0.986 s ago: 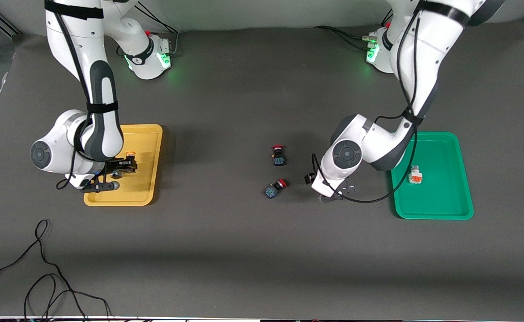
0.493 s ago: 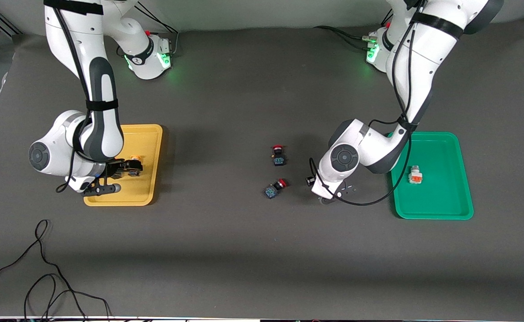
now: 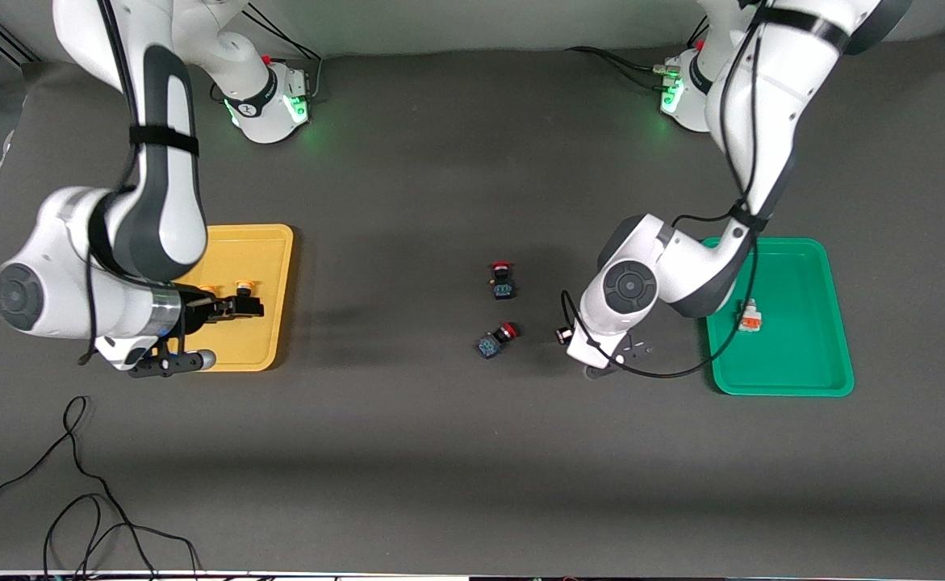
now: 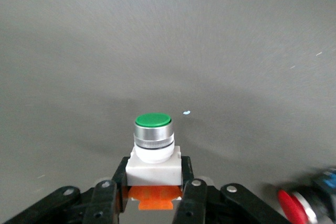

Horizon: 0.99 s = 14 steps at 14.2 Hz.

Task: Place green and yellow buttons in trays
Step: 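Release the yellow button in the tray while the left gripper carries white button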

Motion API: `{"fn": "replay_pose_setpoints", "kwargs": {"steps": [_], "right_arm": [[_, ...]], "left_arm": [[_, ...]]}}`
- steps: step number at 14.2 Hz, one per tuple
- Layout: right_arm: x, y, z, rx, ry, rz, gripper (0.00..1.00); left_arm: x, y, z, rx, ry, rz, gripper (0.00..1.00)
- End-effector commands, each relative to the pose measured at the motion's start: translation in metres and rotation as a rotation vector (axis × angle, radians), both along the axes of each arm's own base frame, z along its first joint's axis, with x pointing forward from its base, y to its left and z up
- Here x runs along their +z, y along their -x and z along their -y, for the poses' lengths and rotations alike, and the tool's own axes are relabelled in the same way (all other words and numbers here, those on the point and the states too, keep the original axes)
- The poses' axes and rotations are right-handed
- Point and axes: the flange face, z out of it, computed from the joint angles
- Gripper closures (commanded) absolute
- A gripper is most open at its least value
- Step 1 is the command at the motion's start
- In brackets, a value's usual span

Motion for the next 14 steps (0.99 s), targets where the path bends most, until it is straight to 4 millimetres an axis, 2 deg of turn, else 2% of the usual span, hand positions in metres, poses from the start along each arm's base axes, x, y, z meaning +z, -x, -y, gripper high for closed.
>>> {"fn": "replay_pose_setpoints", "kwargs": {"steps": [1, 2, 3, 5, 7, 9, 11, 12, 13, 14], "right_arm": [[0.059, 0.009, 0.019, -0.02, -0.014, 0.011, 0.0], [0.075, 0.015, 0.027, -0.014, -0.011, 0.019, 0.0], [0.086, 0.018, 0.033, -0.011, -0.001, 0.028, 0.0], [0.104, 0.026, 0.046, 0.0, 0.012, 0.038, 0.0], [0.124, 0.034, 0.065, 0.012, 0.018, 0.05, 0.0], [0.154, 0.053, 0.06, 0.004, 0.076, 0.075, 0.0], [0.159, 0.076, 0.051, -0.015, 0.094, 0.072, 0.0], [0.157, 0.082, 0.048, -0.004, 0.104, 0.071, 0.0], [0.158, 0.085, 0.057, -0.016, 0.105, 0.074, 0.0], [0.161, 0.087, 0.066, -0.033, 0.105, 0.078, 0.0]], "left_arm": [[0.107, -0.003, -0.016, -0.04, -0.004, -0.015, 0.75], [0.137, 0.002, -0.023, -0.083, 0.022, -0.037, 0.75], [0.157, 0.005, -0.038, -0.124, 0.034, -0.061, 0.75], [0.182, 0.003, -0.082, -0.186, 0.047, -0.098, 0.75], [0.191, -0.004, -0.146, -0.226, 0.053, -0.152, 0.75], [0.192, -0.009, -0.219, -0.263, 0.062, -0.169, 0.75], [0.186, -0.014, -0.291, -0.294, 0.063, -0.15, 0.75], [0.179, -0.016, -0.321, -0.309, 0.057, -0.143, 0.75], [0.166, -0.016, -0.347, -0.317, 0.051, -0.135, 0.75], [0.145, -0.014, -0.369, -0.328, 0.043, -0.12, 0.75]]}}
